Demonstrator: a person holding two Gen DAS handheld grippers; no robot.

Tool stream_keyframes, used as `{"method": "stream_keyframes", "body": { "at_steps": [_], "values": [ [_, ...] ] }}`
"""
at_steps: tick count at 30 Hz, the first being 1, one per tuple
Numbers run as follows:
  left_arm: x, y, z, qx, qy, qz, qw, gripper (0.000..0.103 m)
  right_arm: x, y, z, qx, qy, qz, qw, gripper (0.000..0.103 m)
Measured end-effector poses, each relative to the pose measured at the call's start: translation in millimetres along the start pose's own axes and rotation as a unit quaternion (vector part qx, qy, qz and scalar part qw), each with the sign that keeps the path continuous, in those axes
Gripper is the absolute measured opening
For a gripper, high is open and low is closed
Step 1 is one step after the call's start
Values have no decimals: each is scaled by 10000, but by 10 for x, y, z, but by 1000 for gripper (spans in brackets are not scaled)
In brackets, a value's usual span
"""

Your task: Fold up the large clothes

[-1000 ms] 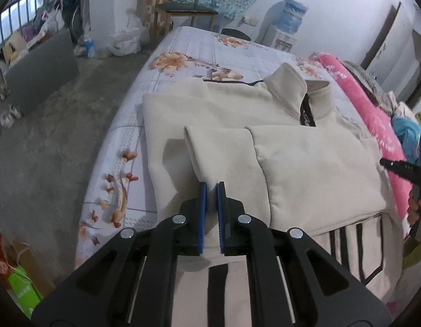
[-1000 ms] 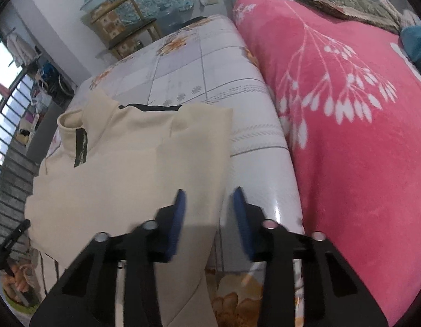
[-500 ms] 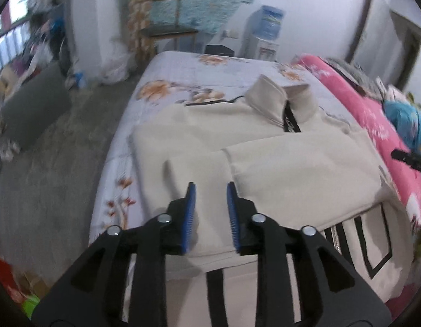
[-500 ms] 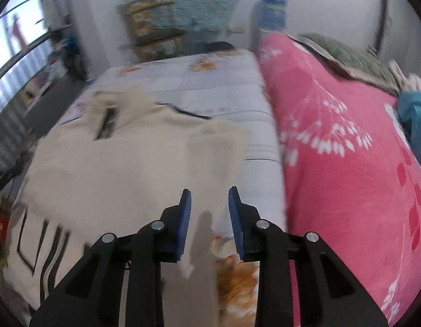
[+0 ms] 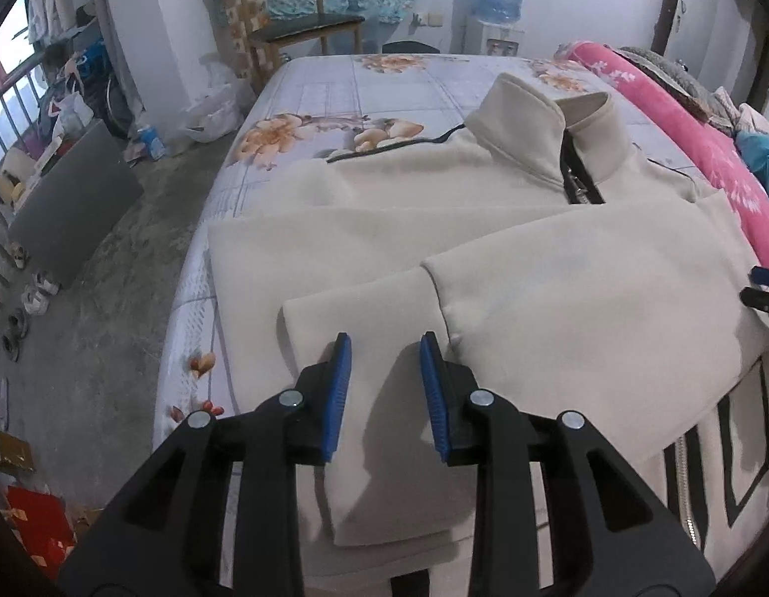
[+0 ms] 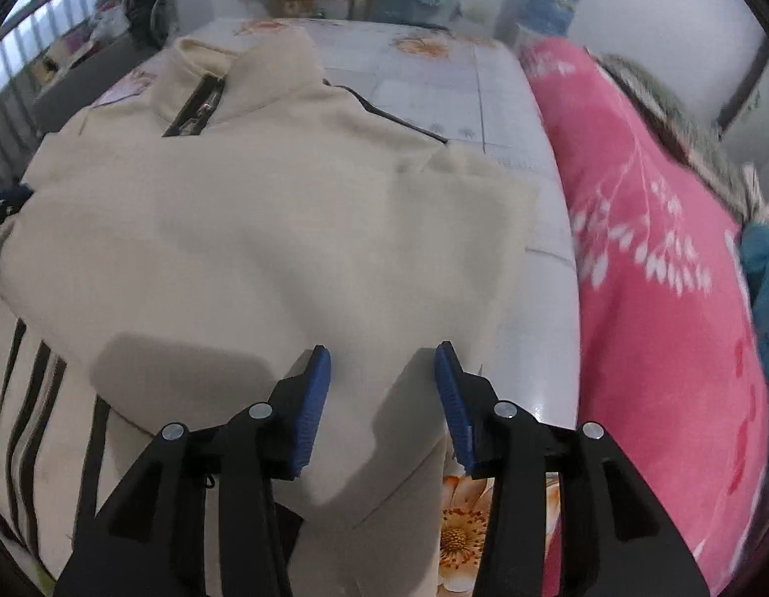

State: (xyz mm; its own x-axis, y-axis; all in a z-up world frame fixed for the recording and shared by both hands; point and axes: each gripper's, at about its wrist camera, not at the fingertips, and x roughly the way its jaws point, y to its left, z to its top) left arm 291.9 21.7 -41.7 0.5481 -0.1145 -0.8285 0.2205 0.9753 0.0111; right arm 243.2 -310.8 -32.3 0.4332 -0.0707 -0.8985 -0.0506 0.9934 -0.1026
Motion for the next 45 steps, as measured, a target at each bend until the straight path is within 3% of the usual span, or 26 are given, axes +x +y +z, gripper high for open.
{"method": "stream_keyframes", "body": {
  "at_steps": [3, 7, 9, 11, 15, 21, 23, 24, 26, 28, 36, 42, 45],
  "values": [
    [-149, 19, 91, 131, -195, -164, 9996, 29, -185, 7, 110, 53, -169, 192, 9997, 43],
    [-117, -49, 303, 470, -92, -506, 9976, 45, -313, 175, 430, -385, -382, 707, 9960, 45],
    [35, -155, 409, 821, 88, -675, 9943, 48, -251, 322, 606, -810, -405, 933, 9915, 50],
    [164, -219, 462, 1020, 127, -585, 9930, 48, -118, 476, 784, -1179, -362, 1125, 9860, 52],
    [379, -276, 527, 1195, 284, -760, 9895, 48, 177, 663, 1055, -1440, -182, 1375, 9798, 52],
    [468, -300, 480, 1524, 322, -850, 9841, 46, 525, 794, 1190, -1895, 207, 1347, 9724, 48],
    [447, -309, 460, 1556, 311, -961, 9826, 30, 507, 825, 1152, -2027, 215, 1364, 9695, 29],
    [429, -334, 444, 1629, 256, -905, 9822, 27, 466, 845, 1121, -2094, 143, 1290, 9692, 26],
    [393, -403, 407, 1888, 125, -735, 9792, 10, 362, 886, 1050, -2275, -35, 1104, 9675, 10],
    [366, -425, 396, 1936, 59, -716, 9785, 8, 296, 910, 998, -2372, -191, 970, 9664, 6],
    [94, -399, 530, 1942, -426, -718, 9774, 7, -25, 832, 973, -2263, -728, 774, 9683, 5],
    [366, -478, 451, 2149, -270, -324, 9757, 7, 343, 865, 1068, -2102, -584, 690, 9735, 5],
    [421, -505, 387, 2284, -324, -85, 9730, 15, 480, 849, 1056, -1917, -464, 735, 9776, 6]
  ]
}}
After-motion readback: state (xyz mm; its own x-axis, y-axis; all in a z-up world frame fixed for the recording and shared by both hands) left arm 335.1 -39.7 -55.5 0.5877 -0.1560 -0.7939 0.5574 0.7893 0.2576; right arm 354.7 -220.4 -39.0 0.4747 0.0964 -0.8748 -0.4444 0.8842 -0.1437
